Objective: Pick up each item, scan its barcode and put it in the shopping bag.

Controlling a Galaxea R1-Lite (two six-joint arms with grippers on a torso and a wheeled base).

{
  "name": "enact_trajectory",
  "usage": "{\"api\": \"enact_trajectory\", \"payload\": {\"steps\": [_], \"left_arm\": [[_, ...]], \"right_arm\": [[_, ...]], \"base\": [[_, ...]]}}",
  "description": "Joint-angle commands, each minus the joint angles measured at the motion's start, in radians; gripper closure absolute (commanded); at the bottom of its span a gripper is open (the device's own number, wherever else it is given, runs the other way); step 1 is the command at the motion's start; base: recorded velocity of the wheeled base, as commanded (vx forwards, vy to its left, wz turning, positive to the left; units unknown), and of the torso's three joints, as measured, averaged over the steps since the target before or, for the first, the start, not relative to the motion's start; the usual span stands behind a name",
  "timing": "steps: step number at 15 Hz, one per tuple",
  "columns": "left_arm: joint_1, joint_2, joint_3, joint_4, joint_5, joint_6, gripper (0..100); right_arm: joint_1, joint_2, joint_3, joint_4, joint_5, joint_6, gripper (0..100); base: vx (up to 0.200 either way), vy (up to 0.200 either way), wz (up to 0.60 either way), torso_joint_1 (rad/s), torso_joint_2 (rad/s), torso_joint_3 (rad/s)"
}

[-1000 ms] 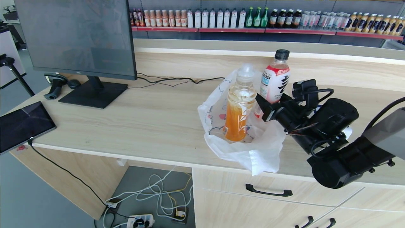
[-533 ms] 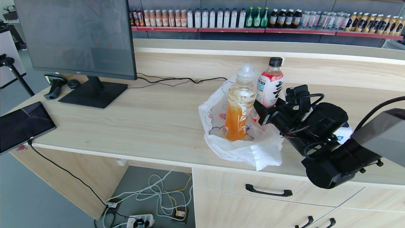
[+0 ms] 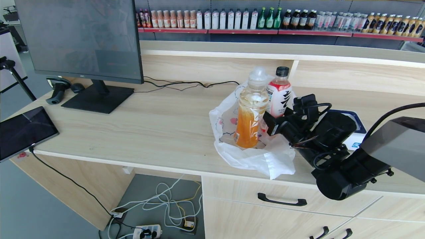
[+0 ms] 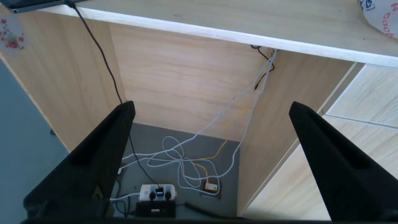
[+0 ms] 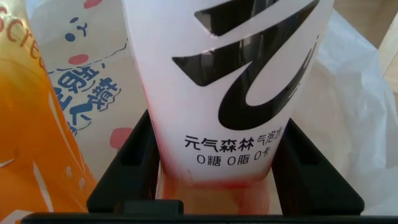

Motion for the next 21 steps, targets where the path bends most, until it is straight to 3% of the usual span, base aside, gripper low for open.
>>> {"api": "enact_trajectory", "payload": {"steps": [1,7,21], "left_arm": [[0.000,0.000,0.000,0.000,0.000,0.000,0],[0.000,0.000,0.000,0.000,0.000,0.000,0],[0.000,0.000,0.000,0.000,0.000,0.000,0]], "right_arm": [[0.004,0.005,0.002,-0.001,0.001,0.000,100],[0.050,0.003,0.013,-0.001,0.001,0.000,100],[0.049,-0.008,0.054,-0.001,0.001,0.000,100]], "base": [[0.000,0.000,0.00,0.000,0.00,0.000],[0.000,0.000,0.00,0.000,0.00,0.000],[0.000,0.000,0.00,0.000,0.00,0.000]]}}
